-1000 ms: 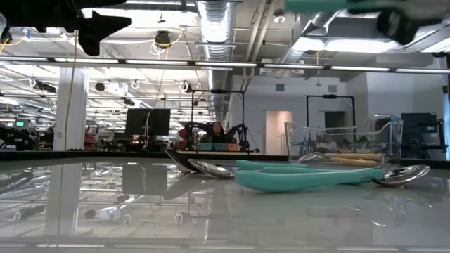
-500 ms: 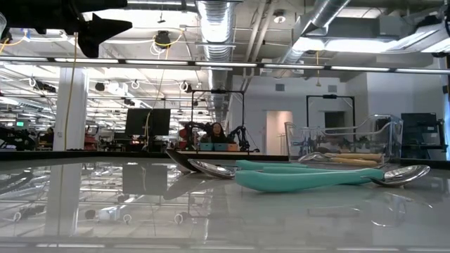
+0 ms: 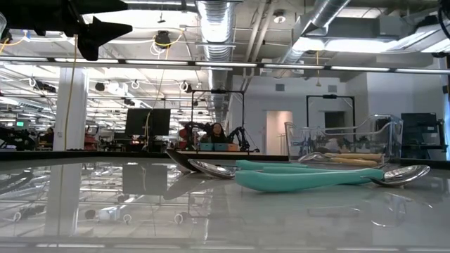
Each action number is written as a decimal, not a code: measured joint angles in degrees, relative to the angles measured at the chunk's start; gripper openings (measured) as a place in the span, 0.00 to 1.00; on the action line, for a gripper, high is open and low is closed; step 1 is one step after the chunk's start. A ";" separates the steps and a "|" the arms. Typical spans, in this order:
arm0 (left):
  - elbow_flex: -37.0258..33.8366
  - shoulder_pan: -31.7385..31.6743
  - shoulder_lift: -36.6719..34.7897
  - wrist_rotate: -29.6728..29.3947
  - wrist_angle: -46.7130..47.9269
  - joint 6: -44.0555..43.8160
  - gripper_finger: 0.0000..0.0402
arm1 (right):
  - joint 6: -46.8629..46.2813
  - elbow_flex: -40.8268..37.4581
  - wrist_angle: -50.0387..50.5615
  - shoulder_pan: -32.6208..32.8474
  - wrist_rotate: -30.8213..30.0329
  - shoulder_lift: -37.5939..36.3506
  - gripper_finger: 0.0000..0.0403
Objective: Sort silverware by color (type)
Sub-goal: Put the green spoon into the bottom right transparent bin
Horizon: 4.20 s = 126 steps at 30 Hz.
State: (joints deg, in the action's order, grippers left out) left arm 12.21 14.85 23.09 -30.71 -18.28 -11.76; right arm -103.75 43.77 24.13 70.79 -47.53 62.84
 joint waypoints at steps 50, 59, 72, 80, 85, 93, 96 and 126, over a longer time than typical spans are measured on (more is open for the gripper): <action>0.00 0.02 0.00 -6.90 3.04 -2.67 0.56 | 37.78 9.86 40.24 -8.52 54.96 -0.67 0.18; 0.00 0.00 0.00 -7.28 3.04 -2.67 0.56 | 49.70 9.86 34.10 -14.70 60.38 4.07 0.18; 0.00 0.02 0.00 -7.26 3.23 -3.08 0.56 | 61.33 9.86 35.30 -15.88 66.66 10.94 0.18; 0.00 0.02 0.00 -7.26 4.66 -4.49 0.56 | 64.89 9.89 35.16 -17.39 66.86 15.49 0.18; 0.00 0.01 0.01 -7.26 4.66 -4.55 0.56 | 67.86 11.51 35.70 -18.01 66.71 17.41 0.18; 0.01 0.01 0.00 -7.26 4.67 -4.55 0.56 | 72.24 15.62 39.80 -18.61 63.03 20.91 0.18; 0.01 0.02 0.00 -7.25 4.68 -4.55 0.56 | 72.37 16.48 40.07 -18.89 62.97 21.97 0.18; 0.02 0.00 0.01 -7.49 4.78 -4.55 0.56 | 73.21 16.72 32.65 -16.89 52.93 23.37 0.18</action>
State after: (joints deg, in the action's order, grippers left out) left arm 12.22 14.85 23.10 -38.20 -13.51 -16.32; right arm -30.54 60.49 56.78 53.90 5.40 86.21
